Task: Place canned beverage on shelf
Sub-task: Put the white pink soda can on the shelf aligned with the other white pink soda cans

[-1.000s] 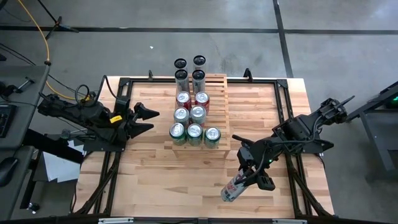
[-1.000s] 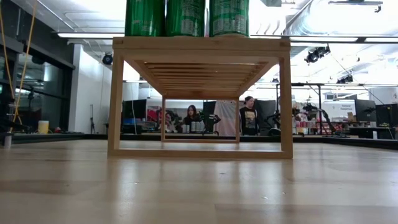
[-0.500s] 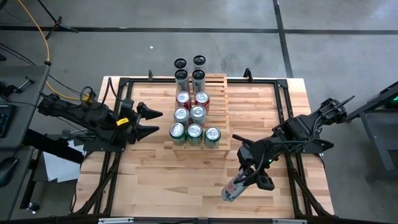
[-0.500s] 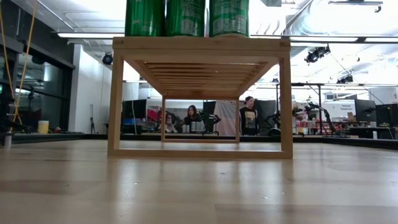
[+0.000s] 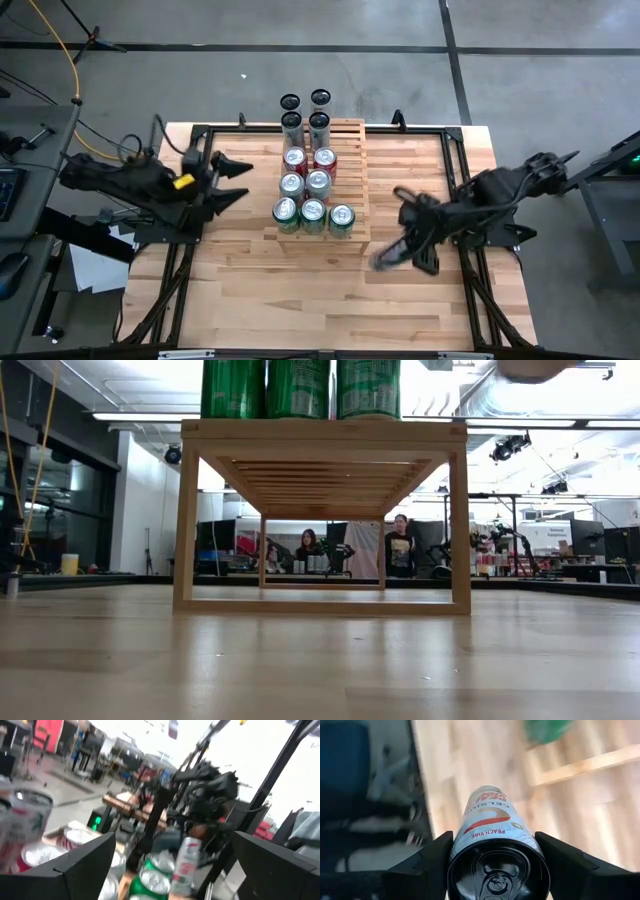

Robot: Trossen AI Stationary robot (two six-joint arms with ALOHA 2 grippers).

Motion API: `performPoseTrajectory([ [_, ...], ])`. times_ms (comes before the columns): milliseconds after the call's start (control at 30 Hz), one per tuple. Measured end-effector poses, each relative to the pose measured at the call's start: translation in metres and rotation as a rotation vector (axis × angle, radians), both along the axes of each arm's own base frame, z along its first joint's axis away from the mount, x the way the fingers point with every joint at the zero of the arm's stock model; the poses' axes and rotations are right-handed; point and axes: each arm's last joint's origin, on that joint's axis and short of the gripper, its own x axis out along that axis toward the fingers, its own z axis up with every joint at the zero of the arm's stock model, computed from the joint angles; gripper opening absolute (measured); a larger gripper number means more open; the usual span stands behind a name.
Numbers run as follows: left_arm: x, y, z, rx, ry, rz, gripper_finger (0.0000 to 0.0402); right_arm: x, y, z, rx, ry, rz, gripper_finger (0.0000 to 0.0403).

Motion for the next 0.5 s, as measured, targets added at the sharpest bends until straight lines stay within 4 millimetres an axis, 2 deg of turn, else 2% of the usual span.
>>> performPoseTrajectory([
  [300, -0.028, 0.010, 0.021, -0.032, -0.201, 0.028, 0.0392, -0.029, -0.055, 0.026, -0.162, -0.186, -0.281, 0.0241],
  [500, -0.034, 0.011, 0.025, -0.038, -0.245, 0.027, 0.0392, -0.029, -0.085, 0.046, -0.276, -0.271, -0.328, 0.0241],
])
